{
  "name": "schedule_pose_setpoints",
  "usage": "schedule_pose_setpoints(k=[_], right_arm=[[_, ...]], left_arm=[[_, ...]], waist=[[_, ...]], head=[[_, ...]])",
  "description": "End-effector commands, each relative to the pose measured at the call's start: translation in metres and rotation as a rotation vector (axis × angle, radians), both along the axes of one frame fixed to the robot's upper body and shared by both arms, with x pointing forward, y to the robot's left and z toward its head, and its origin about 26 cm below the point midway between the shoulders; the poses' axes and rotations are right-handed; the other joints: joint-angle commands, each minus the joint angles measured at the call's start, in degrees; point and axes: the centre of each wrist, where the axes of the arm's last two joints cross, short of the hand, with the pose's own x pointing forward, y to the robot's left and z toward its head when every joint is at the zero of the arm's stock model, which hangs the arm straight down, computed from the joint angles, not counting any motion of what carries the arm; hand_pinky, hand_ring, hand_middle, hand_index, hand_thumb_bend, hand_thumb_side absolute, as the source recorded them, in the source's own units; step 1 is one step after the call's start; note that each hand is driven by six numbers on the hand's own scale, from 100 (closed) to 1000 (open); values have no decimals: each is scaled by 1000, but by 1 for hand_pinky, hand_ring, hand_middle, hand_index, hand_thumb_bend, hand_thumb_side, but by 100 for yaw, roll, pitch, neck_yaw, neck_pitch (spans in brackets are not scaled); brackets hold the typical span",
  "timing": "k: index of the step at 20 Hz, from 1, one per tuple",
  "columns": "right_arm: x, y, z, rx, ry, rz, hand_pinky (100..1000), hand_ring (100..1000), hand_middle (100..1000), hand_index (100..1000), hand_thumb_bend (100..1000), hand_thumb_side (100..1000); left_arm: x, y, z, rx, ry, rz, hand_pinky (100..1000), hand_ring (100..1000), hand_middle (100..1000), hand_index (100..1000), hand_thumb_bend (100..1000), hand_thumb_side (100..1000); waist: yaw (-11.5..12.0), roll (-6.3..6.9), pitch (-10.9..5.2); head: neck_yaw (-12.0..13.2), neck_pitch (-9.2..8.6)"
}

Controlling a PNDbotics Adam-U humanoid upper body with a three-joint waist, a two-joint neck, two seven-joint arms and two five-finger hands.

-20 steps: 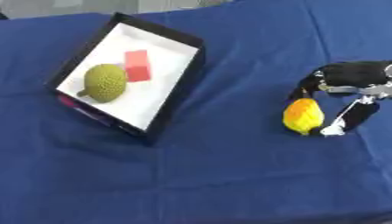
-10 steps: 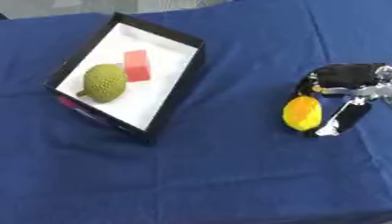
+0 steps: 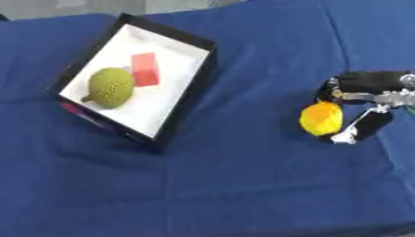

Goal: Pick up objects on the table and place them in the box.

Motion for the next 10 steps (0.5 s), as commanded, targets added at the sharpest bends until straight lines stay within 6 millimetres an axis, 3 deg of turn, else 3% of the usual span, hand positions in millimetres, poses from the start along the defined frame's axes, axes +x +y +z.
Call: schedule_pose_setpoints(k=[1, 3, 10], right_arm=[[-7, -9, 31, -65, -2, 63, 826, 452, 454, 648, 141, 448], [-10, -9, 39, -43, -10, 58, 816, 438, 443, 636, 100, 440], [-12, -3, 55, 16, -24, 81, 797, 386, 399, 600, 100, 352]], left_arm=[[-2, 2, 7, 25, -18, 0, 615, 686, 673, 722, 100, 629], [-2, 2, 7, 26, -17, 0, 614, 685, 672, 722, 100, 629], [-2, 2, 7, 26, -14, -1, 610, 680, 667, 720, 100, 628]], waist=[[-6, -14, -85], [-12, -24, -89], [-10, -35, -93]], head=[[28, -8], [30, -8], [49, -8]])
